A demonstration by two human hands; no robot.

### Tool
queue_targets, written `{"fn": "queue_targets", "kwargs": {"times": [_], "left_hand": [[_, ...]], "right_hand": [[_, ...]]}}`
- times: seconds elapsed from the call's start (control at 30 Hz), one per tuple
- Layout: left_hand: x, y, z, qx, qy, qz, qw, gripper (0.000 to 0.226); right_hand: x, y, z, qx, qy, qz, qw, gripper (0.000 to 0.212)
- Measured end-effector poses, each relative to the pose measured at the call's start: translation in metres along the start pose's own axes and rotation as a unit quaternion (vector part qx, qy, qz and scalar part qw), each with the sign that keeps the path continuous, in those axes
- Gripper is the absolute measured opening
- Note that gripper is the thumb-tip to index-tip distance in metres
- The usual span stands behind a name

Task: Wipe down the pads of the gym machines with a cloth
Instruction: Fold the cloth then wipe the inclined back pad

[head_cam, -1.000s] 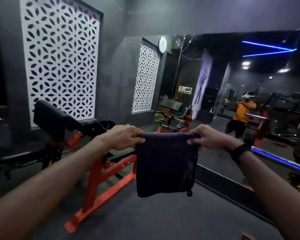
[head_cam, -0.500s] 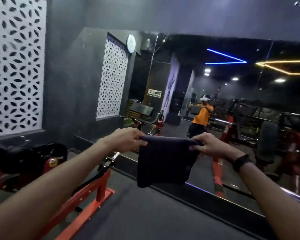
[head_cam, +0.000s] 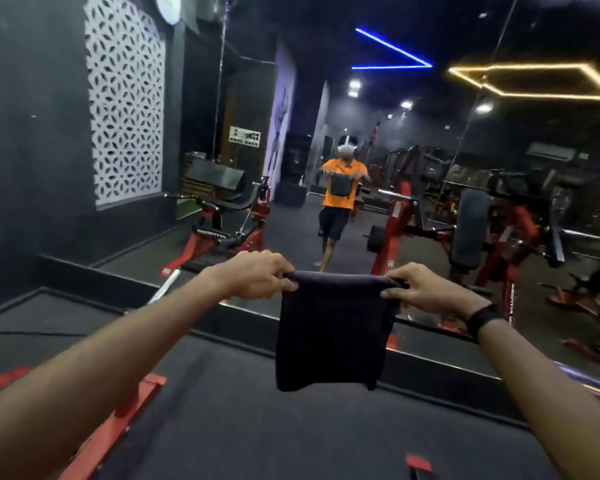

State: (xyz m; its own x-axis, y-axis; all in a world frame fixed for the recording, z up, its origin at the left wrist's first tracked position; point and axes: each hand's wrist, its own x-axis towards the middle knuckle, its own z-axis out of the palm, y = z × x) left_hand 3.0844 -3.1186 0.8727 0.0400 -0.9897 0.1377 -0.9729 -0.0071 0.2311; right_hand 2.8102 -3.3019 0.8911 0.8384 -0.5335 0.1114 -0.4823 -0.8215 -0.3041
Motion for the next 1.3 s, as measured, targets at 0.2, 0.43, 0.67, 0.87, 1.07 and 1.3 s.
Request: {"fn": "queue_targets", "kwargs": {"times": [0.2, 0.43, 0.67, 0.87, 1.07, 1.3], "left_hand": [[0.157, -0.007, -0.029, 0.057, 0.028, 0.060, 0.996, 0.033], [0.289, -0.017, -0.002, 0.034, 0.009, 0.098, 0.995, 0.032], [0.432, -0.037, 0.038, 0.010, -0.039, 0.132, 0.990, 0.031], [0.574, -0.035, 0.053, -0.009, -0.047, 0.199, 0.979, 0.030], [0.703, 0.002, 0.085, -0.009, -0.019, 0.281, 0.959, 0.028], [0.800, 0.100, 0.164, -0.019, -0.056, 0.401, 0.914, 0.028]], "right_hand": [[0.080, 0.098, -0.047, -0.008, 0.045, 0.050, 0.998, 0.013], [0.139, 0.188, -0.077, -0.025, 0.055, 0.094, 0.994, 0.009], [0.194, 0.284, -0.079, -0.021, 0.048, 0.151, 0.987, 0.017], [0.236, 0.365, -0.109, -0.052, 0.067, 0.207, 0.975, 0.035], [0.232, 0.433, -0.130, -0.033, 0.108, 0.300, 0.947, 0.035], [0.167, 0.523, -0.128, -0.024, 0.112, 0.426, 0.898, 0.021]]}}
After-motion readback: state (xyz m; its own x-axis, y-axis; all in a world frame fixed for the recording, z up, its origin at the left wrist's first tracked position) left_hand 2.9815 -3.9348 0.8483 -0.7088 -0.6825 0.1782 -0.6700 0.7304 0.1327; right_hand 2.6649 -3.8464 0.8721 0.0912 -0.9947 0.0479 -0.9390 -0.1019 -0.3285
